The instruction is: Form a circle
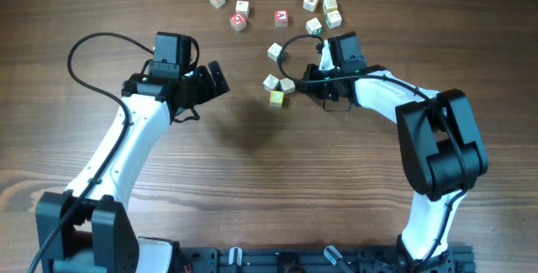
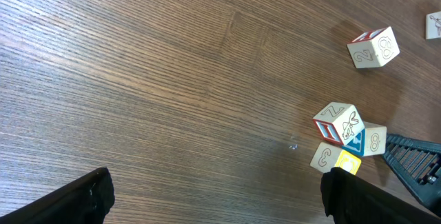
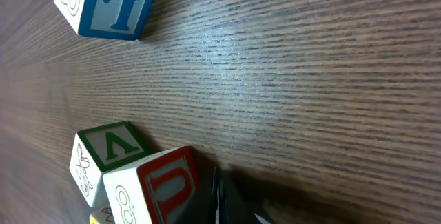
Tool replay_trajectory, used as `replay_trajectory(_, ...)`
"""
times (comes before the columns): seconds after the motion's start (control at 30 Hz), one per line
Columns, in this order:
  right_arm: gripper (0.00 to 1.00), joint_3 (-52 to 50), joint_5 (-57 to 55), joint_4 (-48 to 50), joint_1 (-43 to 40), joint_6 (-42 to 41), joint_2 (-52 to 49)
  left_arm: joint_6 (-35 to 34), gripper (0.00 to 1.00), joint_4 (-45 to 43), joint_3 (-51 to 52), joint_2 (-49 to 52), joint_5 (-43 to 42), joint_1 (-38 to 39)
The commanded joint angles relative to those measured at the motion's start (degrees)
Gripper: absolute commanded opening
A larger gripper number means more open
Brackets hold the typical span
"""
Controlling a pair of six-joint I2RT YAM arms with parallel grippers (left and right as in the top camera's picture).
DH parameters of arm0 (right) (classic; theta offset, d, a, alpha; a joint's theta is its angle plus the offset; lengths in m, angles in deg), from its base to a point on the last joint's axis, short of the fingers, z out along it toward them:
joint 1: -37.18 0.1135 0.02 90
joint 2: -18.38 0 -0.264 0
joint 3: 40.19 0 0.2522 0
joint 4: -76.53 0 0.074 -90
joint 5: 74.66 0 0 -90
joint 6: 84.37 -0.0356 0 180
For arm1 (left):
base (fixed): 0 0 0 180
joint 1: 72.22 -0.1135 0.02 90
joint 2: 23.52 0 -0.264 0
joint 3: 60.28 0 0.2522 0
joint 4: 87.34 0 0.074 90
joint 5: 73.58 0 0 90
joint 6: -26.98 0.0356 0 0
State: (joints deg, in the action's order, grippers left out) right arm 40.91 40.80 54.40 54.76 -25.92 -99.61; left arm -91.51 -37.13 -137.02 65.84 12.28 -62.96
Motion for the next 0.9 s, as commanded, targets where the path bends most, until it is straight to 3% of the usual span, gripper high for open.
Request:
replay_trajectory(0.0,0.05,-0.3,1.6,-0.5,0.5,1.4,-2.2,1.1,1.0,0.0,0.0,-0.1,0.6,-0.2)
replay_trajectory(0.87,0.05,-0.3,3.2,-0.5,0.6,1.6,-2.1,1.1,1.0,0.0,0.0,-0.1,0.6,-0.2)
